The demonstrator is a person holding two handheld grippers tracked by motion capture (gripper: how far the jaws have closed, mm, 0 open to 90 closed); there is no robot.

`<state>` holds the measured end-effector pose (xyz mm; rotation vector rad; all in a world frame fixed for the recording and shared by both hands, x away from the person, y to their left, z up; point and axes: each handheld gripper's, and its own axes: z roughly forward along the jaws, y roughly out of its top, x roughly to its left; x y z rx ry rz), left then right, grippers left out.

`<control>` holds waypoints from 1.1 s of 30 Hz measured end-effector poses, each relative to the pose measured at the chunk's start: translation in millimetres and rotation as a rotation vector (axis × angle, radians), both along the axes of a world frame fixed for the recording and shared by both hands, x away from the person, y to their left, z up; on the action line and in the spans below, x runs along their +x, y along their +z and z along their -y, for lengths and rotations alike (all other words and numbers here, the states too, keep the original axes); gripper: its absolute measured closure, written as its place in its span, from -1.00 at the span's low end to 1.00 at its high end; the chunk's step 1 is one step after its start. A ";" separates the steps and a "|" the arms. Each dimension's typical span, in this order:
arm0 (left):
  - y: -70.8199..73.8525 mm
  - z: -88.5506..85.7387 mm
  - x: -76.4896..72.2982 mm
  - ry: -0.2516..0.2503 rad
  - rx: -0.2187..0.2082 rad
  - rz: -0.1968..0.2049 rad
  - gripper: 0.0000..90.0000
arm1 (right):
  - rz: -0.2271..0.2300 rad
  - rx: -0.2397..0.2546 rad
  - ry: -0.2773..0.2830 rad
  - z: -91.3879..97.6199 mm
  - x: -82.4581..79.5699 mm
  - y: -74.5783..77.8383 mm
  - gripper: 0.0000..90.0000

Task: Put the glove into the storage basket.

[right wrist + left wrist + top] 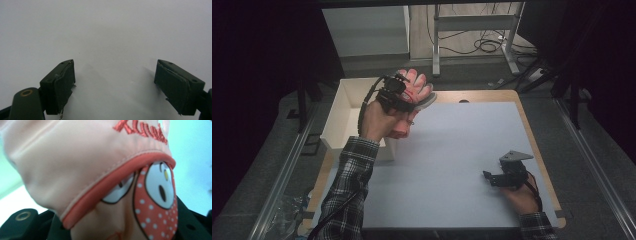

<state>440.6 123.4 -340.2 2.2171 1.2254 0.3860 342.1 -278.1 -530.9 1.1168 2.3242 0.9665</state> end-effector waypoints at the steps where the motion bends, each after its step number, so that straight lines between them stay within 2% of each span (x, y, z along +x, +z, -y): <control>1: 0.9 -4.5 1.1 0.014 -0.002 0.002 0.26 | 0.000 0.000 0.000 0.0 0.0 0.0 -0.62; 16: 3.0 -57.4 8.5 0.166 -0.008 0.006 0.25 | 0.003 -0.002 0.001 0.1 0.2 -0.1 -0.62; 20: -1.3 -69.3 8.7 0.206 -0.018 0.008 0.25 | 0.002 -0.002 0.001 0.1 0.1 -0.1 -0.62; 33: -23.8 -101.6 15.3 0.309 0.002 -0.013 0.24 | 0.004 -0.002 0.000 0.2 0.2 -0.1 -0.62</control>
